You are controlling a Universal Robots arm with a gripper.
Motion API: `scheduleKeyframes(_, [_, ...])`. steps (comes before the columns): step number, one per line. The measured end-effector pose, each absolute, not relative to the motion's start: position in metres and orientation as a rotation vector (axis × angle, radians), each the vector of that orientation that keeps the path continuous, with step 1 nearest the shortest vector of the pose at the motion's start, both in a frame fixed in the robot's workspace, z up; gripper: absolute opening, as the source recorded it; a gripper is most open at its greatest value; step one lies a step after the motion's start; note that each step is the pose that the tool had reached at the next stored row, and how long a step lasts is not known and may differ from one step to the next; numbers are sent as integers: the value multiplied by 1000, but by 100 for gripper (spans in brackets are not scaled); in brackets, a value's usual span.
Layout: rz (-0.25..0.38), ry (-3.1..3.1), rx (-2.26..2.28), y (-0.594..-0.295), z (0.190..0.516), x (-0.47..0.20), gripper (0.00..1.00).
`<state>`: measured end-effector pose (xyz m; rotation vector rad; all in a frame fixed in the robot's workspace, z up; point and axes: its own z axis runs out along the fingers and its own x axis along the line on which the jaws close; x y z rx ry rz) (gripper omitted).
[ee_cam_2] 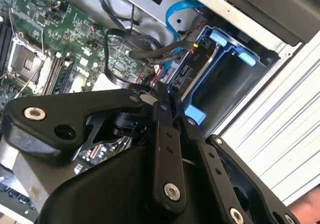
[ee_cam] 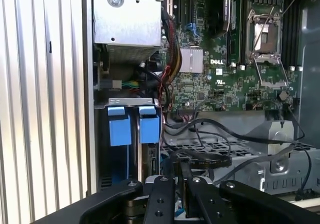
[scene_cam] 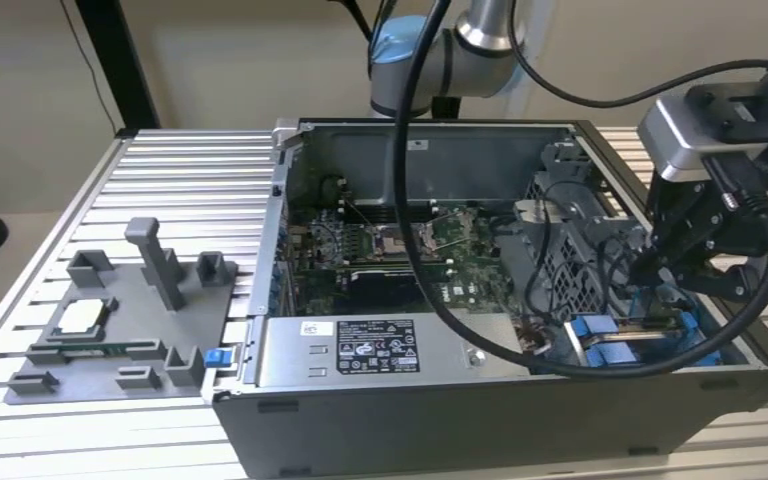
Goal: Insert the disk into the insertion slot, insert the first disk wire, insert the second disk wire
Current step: 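Insert the second disk wire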
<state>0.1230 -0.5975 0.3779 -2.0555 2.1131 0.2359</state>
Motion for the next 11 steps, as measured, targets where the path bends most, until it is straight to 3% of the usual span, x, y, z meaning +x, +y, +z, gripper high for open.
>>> scheduleKeyframes(11, [174, 2064, -2051, -598, 370, 119, 0])
